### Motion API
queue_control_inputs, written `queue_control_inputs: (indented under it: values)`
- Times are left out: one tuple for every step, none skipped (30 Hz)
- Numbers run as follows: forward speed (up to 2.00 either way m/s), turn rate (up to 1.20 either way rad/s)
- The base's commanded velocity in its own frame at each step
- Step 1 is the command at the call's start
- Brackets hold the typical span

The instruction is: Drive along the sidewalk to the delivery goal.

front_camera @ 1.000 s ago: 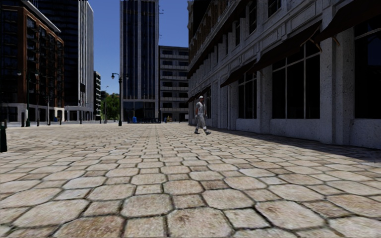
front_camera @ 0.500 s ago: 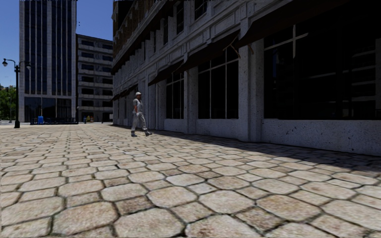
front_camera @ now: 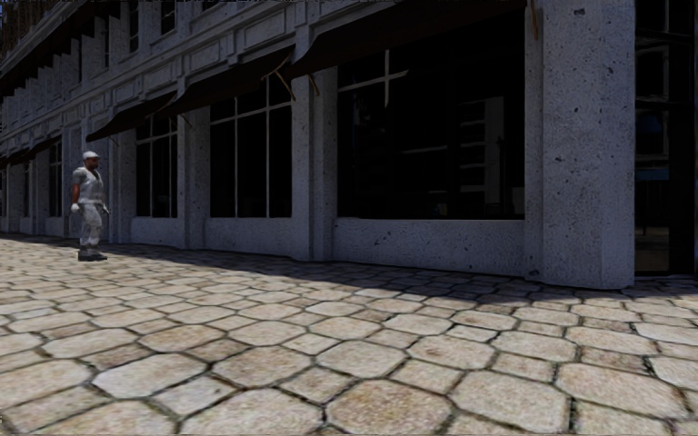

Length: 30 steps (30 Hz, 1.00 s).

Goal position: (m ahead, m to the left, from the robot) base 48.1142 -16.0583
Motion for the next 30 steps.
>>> queue_control_inputs:
  values:
    - [1.06,-0.89]
    - [1.14,-0.89]
    - [1.16,-0.89]
    - [1.17,-0.89]
    - [1.17,-0.89]
    - [1.17,-0.89]
    - [1.17,-0.89]
    - [1.17,-0.89]
    - [1.17,-0.89]
    - [1.17,-0.89]
    - [1.17,-0.89]
    - [1.17,-0.89]
    - [1.17,-0.89]
    - [1.17,-0.89]
    - [1.17,-0.89]
    - [1.17,-0.89]
    - [1.17,-0.89]
    - [1.17,-0.89]
    - [1.17,-0.89]
    - [1.17,-0.89]
    - [1.17,-0.84]
    - [1.17,-0.84]
    - [1.17,-0.68]
    - [1.17,-0.61]
    - [1.17,-0.56]
    - [1.17,-0.56]
    - [1.17,-0.54]
    - [1.17,-0.54]
    - [1.17,-0.54]
    - [1.17,-0.54]
